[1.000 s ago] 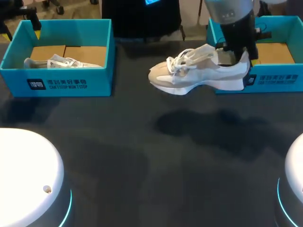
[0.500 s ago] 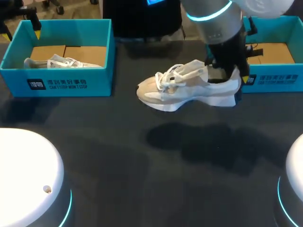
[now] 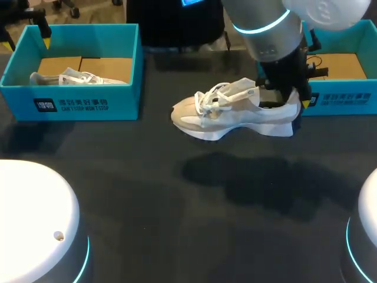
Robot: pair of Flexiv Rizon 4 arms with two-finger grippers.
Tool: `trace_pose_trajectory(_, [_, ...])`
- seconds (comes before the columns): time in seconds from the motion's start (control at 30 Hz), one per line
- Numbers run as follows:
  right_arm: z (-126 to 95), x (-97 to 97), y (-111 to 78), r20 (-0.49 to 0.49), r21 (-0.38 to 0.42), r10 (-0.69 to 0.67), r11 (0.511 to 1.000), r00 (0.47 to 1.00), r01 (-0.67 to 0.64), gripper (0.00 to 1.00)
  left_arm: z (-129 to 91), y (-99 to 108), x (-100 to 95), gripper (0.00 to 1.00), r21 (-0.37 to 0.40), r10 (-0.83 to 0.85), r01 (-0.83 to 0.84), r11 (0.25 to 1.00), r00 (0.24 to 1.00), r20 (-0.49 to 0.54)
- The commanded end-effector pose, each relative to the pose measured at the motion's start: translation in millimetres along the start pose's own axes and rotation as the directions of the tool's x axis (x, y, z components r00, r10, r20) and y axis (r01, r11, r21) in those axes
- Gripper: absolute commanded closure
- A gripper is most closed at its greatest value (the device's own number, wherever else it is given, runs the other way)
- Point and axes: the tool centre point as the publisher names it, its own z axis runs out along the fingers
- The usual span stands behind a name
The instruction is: Take the shoe out of the shoebox, open the shoe tongue, remove and reinsert the insole, then place the shoe into the shoebox
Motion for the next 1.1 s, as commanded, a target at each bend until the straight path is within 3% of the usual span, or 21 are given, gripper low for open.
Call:
trace_pose_trajectory(0.03, [-0.4,-1.3,0.5,-0.004,0.000,0.000,1.000,1.000,0.000,1.00,-0.2,-0.5,0.1,0.00,-0.002,0.000,0.000,1.000,1.000,-0.002])
trace_pose_trajectory(0.1, [-0.4,-1.3,0.5,-0.004,0.000,0.000,1.000,1.000,0.000,1.00,-0.2,-0.5,0.1,0.00,-0.002,0.000,0.000,1.000,1.000,-0.002])
trace_pose_trajectory(0.23, [32.1,6.4,-3.1,0.009,-0.007,0.070,0.998,0.998,-0.070,1.00,-0.2,-0.5,0.1,0.00,-0.002,0.000,0.000,1.000,1.000,-0.002])
trace_pose_trajectory(0.4, [56.6,22.2,-7.2,-0.014,-0.027,0.067,0.997,0.998,-0.068,1.00,-0.2,-0.5,0.1,0.00,-0.002,0.000,0.000,1.000,1.000,-0.002])
trace_pose_trajectory(1.1, [100.7,73.9,-59.0,-0.066,-0.034,-0.009,0.999,0.998,0.007,1.00,-0.2,-0.5,0.1,0.00,-0.002,0.000,0.000,1.000,1.000,-0.002])
